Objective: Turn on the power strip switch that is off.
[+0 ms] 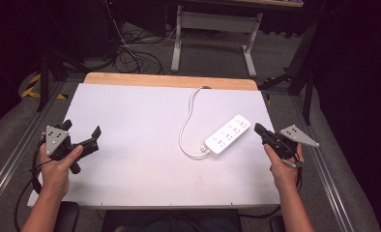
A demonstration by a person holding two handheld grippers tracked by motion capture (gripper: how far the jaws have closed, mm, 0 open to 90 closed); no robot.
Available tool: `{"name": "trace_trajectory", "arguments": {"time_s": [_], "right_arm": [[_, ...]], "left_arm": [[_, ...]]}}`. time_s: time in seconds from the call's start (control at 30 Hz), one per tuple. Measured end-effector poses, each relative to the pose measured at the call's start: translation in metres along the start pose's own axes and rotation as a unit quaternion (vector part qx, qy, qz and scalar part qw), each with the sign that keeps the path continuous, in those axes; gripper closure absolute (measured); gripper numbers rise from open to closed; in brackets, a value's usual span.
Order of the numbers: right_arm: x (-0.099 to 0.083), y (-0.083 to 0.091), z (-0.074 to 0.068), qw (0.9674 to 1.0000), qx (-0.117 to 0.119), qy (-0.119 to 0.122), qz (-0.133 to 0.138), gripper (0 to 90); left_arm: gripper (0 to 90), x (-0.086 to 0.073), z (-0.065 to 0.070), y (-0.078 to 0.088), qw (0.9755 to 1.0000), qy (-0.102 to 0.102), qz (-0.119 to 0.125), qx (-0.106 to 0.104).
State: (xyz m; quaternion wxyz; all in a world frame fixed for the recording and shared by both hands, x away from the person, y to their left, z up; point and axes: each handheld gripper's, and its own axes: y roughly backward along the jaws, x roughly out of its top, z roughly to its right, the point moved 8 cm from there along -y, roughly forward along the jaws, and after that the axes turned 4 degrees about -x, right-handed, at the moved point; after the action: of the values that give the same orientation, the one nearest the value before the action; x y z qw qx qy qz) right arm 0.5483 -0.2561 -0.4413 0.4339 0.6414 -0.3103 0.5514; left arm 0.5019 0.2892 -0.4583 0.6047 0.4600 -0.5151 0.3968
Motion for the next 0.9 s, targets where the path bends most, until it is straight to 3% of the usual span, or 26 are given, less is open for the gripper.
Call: {"name": "trace_trajectory", "arguments": {"time_s": [0.23, 0.5, 0.73, 0.9], "right_arm": [[0.008, -0.012, -0.006, 0.9998, 0.013, -0.004, -0.017, 90.0], [0.014, -0.031, -0.014, 0.9987, 0.022, 0.008, -0.046, 90.0], [0.018, -0.047, -0.017, 0.9975, 0.019, 0.028, -0.063, 90.0], [0.017, -0.055, -0.017, 0.997, 0.018, 0.025, -0.071, 90.0]], "left_arm": [[3.3, -0.001, 0.0, -0.001, 1.0, -0.001, -0.001, 0.0], [3.6, -0.001, 0.001, -0.001, 1.0, -0.003, -0.002, 0.0], [3.9, -0.001, 0.001, -0.001, 1.0, -0.003, -0.004, -0.001], [4.0, -0.001, 0.001, -0.001, 1.0, -0.004, -0.005, -0.001]]}}
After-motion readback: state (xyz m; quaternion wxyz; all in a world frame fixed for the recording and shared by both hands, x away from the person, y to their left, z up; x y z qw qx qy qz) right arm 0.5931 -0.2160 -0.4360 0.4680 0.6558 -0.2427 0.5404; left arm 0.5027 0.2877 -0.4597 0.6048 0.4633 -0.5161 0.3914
